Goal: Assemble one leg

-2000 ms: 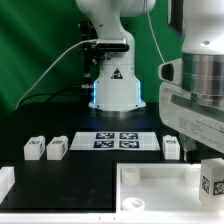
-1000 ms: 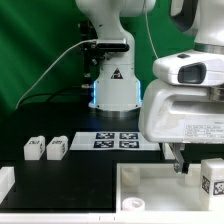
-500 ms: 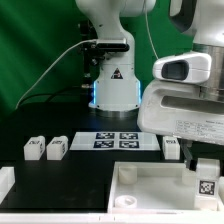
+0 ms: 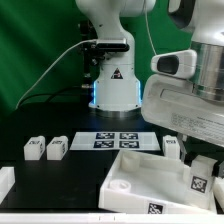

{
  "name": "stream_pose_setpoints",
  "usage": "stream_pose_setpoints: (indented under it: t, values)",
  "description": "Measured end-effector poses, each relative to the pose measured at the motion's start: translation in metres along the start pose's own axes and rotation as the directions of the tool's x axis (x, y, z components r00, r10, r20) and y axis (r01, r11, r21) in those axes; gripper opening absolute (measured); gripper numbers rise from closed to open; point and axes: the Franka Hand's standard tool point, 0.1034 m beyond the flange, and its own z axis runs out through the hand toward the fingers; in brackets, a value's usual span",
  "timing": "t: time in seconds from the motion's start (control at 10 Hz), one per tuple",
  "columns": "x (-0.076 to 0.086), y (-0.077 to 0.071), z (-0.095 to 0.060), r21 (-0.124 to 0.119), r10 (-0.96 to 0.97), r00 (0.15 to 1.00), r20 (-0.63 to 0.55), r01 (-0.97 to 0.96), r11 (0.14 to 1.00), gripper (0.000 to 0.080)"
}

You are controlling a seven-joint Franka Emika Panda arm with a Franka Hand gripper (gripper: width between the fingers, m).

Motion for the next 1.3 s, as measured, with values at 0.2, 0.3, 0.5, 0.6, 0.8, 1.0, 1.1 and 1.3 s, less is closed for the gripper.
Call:
stream_pose_setpoints:
  t: [0.2,0.3,0.5,0.6,0.8,1.0,1.1,1.3]
  values:
    - [0.0008,0.0007,0.0002,0.000,-0.003,1.000,0.000,0.003,1.000,0.0301]
    - [0.0008,0.0008,0.0005,0.000,-0.003,1.000,0.000,0.003,1.000,0.0359]
    - [0.0009,0.0009,0.0006,-0.001,-0.003,1.000,0.000,0.003,1.000,0.0542]
    - [0.0009,0.0009,0.0007,-0.001,-0.003,1.000,0.000,0.003,1.000,0.0627]
    - [0.0009,0.0009,0.0009,-0.001,-0.003,1.000,0.000,0.003,1.000,0.0643]
    - [-0.0003,-0.0013,-0.0050,0.007,-0.002,1.000,0.001,0.002,1.000,0.0648]
    - [-0.0006,0.0001,-0.0089,0.005,0.004,1.000,0.010,-0.004,1.000,0.0649]
    - [-0.0006,0.0019,-0.0075,0.000,0.006,1.000,0.014,-0.006,1.000,0.0649]
